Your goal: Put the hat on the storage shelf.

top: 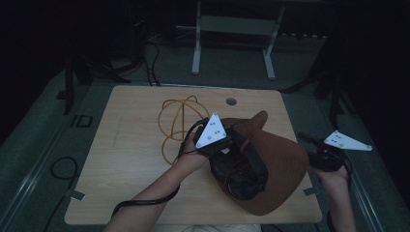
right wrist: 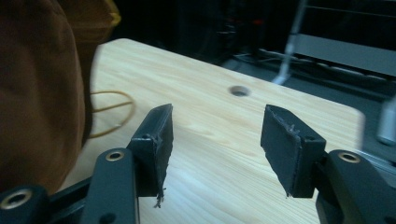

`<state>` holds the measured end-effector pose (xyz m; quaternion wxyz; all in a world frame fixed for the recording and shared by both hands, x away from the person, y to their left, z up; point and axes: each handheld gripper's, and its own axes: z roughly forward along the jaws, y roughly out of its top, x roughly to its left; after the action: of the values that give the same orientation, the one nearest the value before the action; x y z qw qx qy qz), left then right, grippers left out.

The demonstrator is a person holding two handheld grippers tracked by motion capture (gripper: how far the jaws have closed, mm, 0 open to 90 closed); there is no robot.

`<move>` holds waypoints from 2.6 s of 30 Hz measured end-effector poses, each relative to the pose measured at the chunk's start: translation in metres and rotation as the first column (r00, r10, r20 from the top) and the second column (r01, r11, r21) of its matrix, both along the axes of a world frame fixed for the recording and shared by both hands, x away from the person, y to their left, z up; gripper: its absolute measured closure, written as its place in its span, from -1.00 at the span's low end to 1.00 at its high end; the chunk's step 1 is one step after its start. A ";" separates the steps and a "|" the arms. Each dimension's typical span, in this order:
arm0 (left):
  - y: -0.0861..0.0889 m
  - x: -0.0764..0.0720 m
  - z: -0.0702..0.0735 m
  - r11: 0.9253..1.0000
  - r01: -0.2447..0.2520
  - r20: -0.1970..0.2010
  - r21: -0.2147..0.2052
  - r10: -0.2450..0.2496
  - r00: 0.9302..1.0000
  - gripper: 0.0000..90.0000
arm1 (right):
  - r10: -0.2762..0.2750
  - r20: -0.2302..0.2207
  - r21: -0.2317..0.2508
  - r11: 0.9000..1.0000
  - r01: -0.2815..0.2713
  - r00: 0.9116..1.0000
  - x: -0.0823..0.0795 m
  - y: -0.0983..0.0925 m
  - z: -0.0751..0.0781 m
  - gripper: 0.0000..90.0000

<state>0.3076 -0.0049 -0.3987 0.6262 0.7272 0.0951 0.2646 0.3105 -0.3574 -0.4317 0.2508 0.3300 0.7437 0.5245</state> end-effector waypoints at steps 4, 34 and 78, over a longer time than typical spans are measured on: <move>-0.006 -0.004 0.000 0.999 0.040 0.026 -0.002 -0.040 0.999 0.92 | 0.092 0.004 -0.005 0.996 -0.092 0.996 -0.001 0.025 -0.002 -0.02; -0.025 -0.013 -0.001 0.985 0.165 0.032 0.055 -0.167 0.985 0.91 | 0.405 0.138 0.048 0.909 -0.415 0.904 -0.014 0.096 0.012 0.52; 0.020 -0.012 0.022 0.991 -0.062 -0.048 0.114 0.068 0.997 -0.36 | 0.330 0.159 0.117 0.930 -0.349 0.931 -0.015 0.081 0.028 0.95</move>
<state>0.2958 0.0154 -0.3767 0.5724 0.7647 0.1199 0.2707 0.2956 -0.2769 -0.4034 0.1821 0.1766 0.7312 0.6332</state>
